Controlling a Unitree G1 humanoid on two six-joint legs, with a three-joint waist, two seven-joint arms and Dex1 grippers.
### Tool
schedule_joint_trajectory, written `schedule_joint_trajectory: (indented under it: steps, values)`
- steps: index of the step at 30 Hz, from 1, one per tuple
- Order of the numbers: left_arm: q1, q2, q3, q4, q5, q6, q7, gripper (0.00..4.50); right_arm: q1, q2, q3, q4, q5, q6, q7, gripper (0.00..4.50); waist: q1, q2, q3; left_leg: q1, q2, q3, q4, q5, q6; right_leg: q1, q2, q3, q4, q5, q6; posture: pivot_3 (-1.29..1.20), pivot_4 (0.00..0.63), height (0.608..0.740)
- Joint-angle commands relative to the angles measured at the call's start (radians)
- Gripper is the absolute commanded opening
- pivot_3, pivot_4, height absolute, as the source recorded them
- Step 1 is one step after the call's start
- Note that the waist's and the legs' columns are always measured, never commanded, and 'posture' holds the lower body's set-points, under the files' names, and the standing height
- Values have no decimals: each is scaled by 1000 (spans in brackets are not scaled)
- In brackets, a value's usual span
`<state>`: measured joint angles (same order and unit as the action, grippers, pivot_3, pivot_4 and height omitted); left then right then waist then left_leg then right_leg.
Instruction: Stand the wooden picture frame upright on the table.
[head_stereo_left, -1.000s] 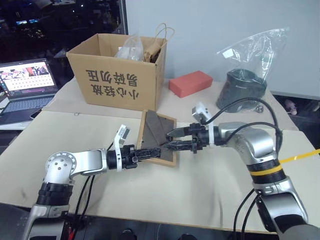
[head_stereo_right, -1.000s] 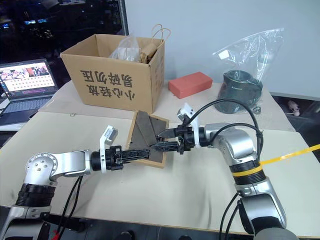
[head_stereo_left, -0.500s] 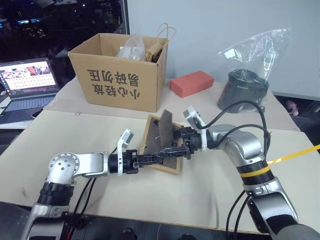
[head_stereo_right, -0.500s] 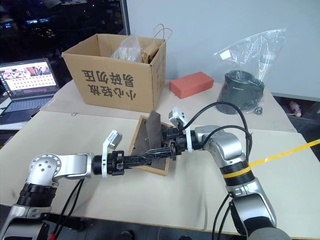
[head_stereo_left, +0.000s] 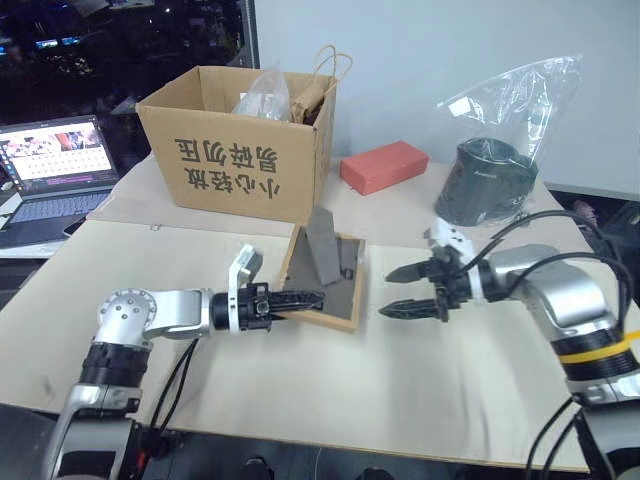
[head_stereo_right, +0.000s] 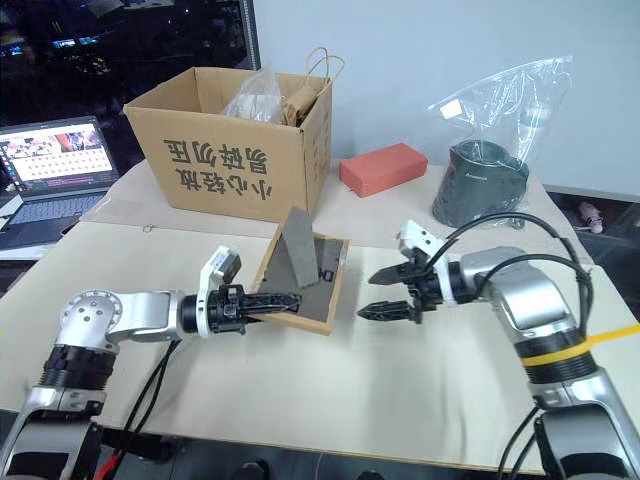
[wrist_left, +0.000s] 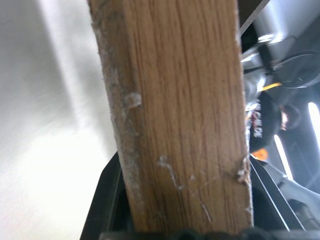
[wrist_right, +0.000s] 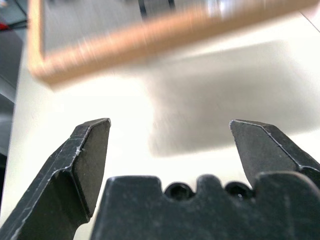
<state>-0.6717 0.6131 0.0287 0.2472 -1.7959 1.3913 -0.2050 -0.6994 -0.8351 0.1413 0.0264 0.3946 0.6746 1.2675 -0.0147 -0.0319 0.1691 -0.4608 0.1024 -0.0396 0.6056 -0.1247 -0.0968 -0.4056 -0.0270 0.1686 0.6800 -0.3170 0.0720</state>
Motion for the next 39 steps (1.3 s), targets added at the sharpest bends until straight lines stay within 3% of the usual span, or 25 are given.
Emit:
schedule_joint_trajectory:
  steps: [1,8,12,20,29,30,36,39]
  values:
    - [-33,-4,29,37,-47,15,-29,1200,35,0,-91,-60,-12,-115,-57,4455,-6,0,0,0,0,0,0,0,0,0,0,0,0,0,0,0,150,688]
    - [-74,-32,6,134,-127,45,-18,1200,155,145,-48,48,-376,-750,-439,4455,-9,0,0,0,0,-1,1,1,0,1,0,0,1,-3,6,0,150,688]
    - [-96,-41,-2,158,-139,54,-10,1200,174,214,-28,113,-613,-1102,-735,4455,-7,0,0,0,0,-1,1,1,-1,0,0,0,1,0,2,0,150,688]
    - [-108,-43,-15,143,-147,69,-4,1200,122,332,-30,179,-737,-1217,-1002,4455,-3,0,0,0,0,-3,1,2,-1,1,0,-2,3,1,0,0,150,688]
    - [-94,-32,-37,125,-173,71,12,1200,118,356,12,144,-859,-1320,-1112,4455,-2,0,0,0,0,-6,2,3,-2,2,0,-5,4,1,-1,0,150,688]
    - [-89,-25,-44,125,-167,78,13,1200,116,356,18,152,-868,-1329,-1116,3929,-3,0,0,0,0,-6,2,3,-2,3,0,-5,4,1,-1,0,150,688]
    - [-68,15,-47,69,-132,101,-18,1200,104,336,22,185,-884,-1371,-1132,2016,-2,0,0,0,-1,-8,2,4,-2,3,0,-6,5,1,-1,0,150,688]
    - [-52,39,-48,30,-92,108,-29,1200,100,327,19,203,-889,-1393,-1140,1647,-3,0,0,0,-1,-9,2,4,-2,3,0,-7,5,1,-1,0,150,688]
